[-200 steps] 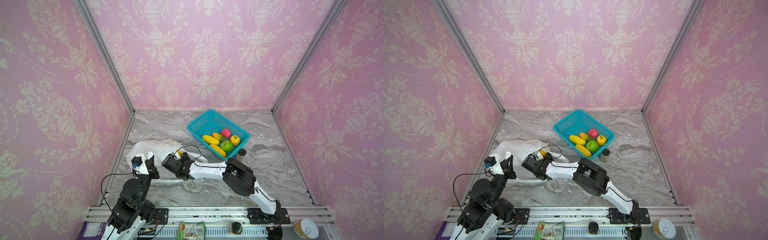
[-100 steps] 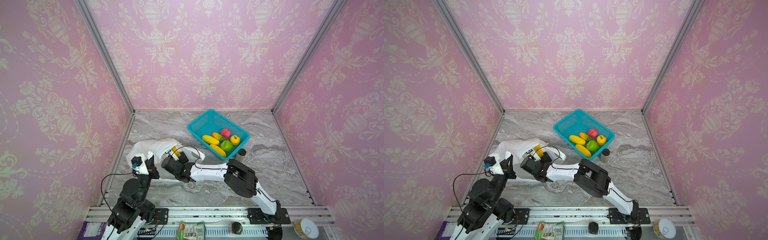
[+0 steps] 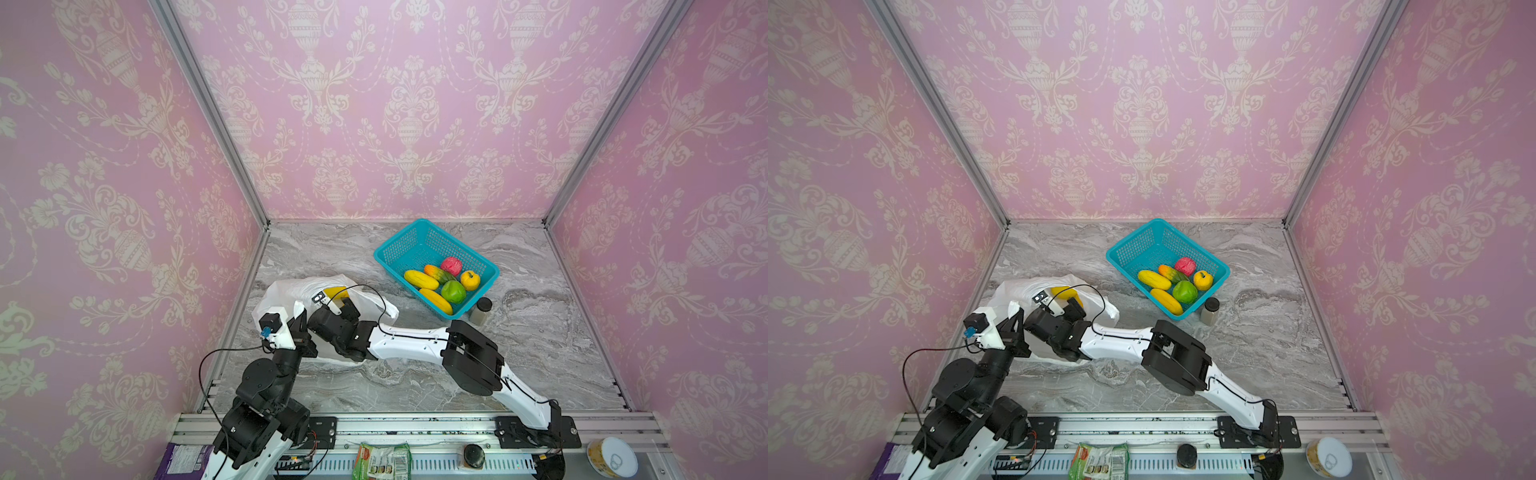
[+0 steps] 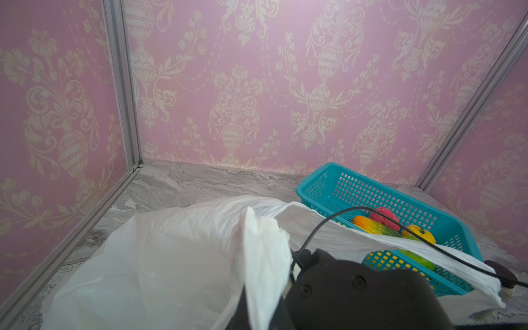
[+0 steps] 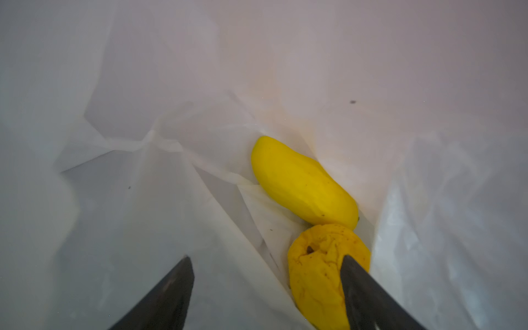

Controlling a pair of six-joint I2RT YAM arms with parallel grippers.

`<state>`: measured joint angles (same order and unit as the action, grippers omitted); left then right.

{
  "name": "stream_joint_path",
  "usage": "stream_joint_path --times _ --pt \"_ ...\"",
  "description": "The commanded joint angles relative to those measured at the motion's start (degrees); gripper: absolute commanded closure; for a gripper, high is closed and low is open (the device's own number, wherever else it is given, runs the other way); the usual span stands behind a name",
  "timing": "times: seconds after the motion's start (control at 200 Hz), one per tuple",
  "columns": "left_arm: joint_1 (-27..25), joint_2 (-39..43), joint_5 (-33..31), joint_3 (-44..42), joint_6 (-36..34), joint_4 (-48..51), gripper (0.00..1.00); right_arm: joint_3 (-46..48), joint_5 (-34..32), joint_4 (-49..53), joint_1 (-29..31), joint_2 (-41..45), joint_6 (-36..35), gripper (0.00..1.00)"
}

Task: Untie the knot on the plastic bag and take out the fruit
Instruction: 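Grasp the round yellow fruit with the right gripper and lift it out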

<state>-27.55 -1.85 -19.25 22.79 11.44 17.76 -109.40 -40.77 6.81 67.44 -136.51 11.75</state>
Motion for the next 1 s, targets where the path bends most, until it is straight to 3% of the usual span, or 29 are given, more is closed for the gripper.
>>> stream_joint_path --times 0.0,0.47,0.58,0.746,0.996 --pt "-0.20 0.44 1.40 1.31 -0.30 1.67 1.00 -1.34 -5.93 6.31 -1.25 -2.09 0.82 0.15" --pt "-0.16 0.44 0.98 1.37 -0.63 1.33 1.00 -0.27 0.65 10.90 -5.58 -5.14 6.94 0.11" --pt "-0.18 0.44 0.79 1.55 -0.68 1.29 1.00 0.86 1.40 10.76 -5.69 -5.27 7.96 0.17" --pt "-0.15 0.44 0.61 0.90 -0.92 0.64 1.00 4.23 2.67 10.16 -5.60 -2.45 8.84 0.36" --pt "-0.14 0.33 1.11 0.24 -1.11 -0.07 1.00 15.41 7.74 3.35 -3.04 12.50 6.21 0.51"
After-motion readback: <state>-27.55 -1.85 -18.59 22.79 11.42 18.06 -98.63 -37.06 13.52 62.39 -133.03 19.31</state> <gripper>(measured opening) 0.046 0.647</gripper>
